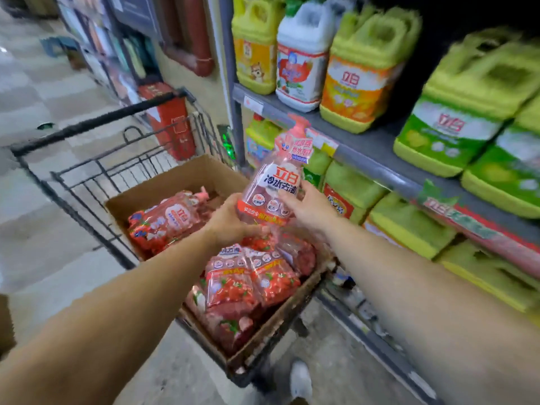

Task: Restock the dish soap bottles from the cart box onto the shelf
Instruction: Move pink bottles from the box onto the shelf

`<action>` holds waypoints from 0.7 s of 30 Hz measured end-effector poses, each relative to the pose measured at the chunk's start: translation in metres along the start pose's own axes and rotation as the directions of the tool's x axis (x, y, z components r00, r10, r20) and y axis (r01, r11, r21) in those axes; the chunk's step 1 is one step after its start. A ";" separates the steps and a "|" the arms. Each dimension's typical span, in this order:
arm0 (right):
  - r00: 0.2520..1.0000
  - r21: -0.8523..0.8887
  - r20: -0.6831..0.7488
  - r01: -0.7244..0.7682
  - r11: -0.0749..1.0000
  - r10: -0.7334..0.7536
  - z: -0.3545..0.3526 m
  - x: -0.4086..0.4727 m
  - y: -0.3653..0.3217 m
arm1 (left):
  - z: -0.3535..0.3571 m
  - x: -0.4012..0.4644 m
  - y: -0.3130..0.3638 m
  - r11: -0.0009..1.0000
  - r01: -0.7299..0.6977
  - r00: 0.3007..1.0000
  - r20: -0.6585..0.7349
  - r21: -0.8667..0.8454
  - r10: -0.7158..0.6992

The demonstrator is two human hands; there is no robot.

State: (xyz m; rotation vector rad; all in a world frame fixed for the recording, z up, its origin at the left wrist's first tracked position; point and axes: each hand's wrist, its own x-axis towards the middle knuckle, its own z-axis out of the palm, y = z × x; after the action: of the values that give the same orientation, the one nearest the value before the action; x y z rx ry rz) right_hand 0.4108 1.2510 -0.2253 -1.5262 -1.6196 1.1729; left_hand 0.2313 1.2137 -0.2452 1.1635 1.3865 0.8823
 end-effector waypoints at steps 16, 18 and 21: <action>0.518 0.168 -0.833 -0.098 0.981 0.194 -0.302 -0.422 0.103 | 0.429 -0.197 0.095 0.942 -0.335 0.616 0.748 -0.034 0.246; 0.438 0.169 -0.879 -0.085 0.982 0.189 -0.336 -0.505 0.110 | 0.495 -0.256 0.105 0.924 -0.373 0.528 0.801 -0.079 0.282; 0.340 0.114 -0.929 -0.113 0.987 0.146 -0.388 -0.628 0.111 | 0.588 -0.352 0.124 0.904 -0.384 0.386 0.857 -0.187 0.342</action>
State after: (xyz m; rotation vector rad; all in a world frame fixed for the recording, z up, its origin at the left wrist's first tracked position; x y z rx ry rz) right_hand 0.8945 0.7014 -0.0790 -1.8020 -0.6420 0.1589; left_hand 0.8144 0.8519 -0.1266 1.6654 0.2576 0.3722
